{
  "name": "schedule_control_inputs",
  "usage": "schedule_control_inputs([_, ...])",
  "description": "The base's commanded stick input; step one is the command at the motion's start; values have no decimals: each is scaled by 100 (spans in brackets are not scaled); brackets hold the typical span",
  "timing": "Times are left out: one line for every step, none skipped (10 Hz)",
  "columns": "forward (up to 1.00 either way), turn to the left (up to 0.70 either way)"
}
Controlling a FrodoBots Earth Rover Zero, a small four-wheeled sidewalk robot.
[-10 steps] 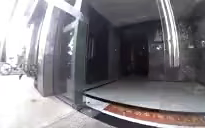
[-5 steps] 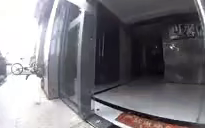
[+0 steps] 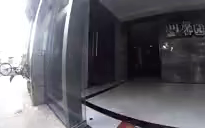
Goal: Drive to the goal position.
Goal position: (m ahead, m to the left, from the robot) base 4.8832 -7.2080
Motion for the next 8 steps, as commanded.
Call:
schedule_control_inputs([45, -27])
schedule_control_inputs([45, -27])
schedule_control_inputs([45, -27])
schedule_control_inputs([45, -27])
schedule_control_inputs([45, -27])
schedule_control_inputs([45, -27])
schedule_control_inputs([45, -27])
schedule_control_inputs([45, -27])
